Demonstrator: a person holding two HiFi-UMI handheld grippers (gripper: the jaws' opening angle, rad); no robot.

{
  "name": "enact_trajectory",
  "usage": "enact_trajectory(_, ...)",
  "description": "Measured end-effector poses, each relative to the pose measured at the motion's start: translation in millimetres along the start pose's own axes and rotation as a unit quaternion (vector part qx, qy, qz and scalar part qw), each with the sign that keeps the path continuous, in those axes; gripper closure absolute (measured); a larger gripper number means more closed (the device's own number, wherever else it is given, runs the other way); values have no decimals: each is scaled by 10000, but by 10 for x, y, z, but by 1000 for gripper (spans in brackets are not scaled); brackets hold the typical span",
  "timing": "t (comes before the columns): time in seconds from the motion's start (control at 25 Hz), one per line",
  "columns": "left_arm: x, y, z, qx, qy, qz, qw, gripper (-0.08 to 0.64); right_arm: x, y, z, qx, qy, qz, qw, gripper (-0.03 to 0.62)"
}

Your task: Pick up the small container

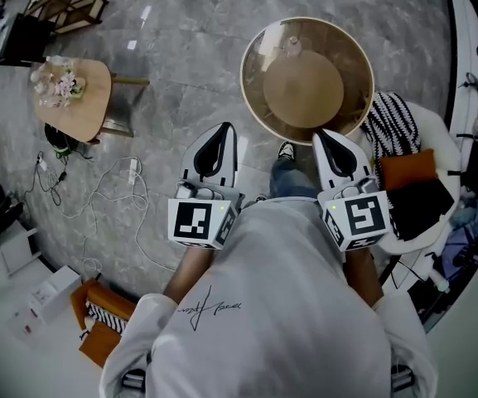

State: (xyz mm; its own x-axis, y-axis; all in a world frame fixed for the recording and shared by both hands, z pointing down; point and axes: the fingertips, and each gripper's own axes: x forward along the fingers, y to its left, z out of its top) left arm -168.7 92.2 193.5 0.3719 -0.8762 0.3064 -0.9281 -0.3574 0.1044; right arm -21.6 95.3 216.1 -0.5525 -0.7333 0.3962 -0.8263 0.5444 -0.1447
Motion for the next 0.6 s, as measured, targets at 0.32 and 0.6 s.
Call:
enact_trajectory(0.32,490,-62,166,49,-180,139,9997,545,248,-423,157,-159,-115,80,9998,577)
enact_trajectory(0.6,666,-146,191,14,-146,192,9997,545,322,-686,203,-140,-182,-65,9997,577)
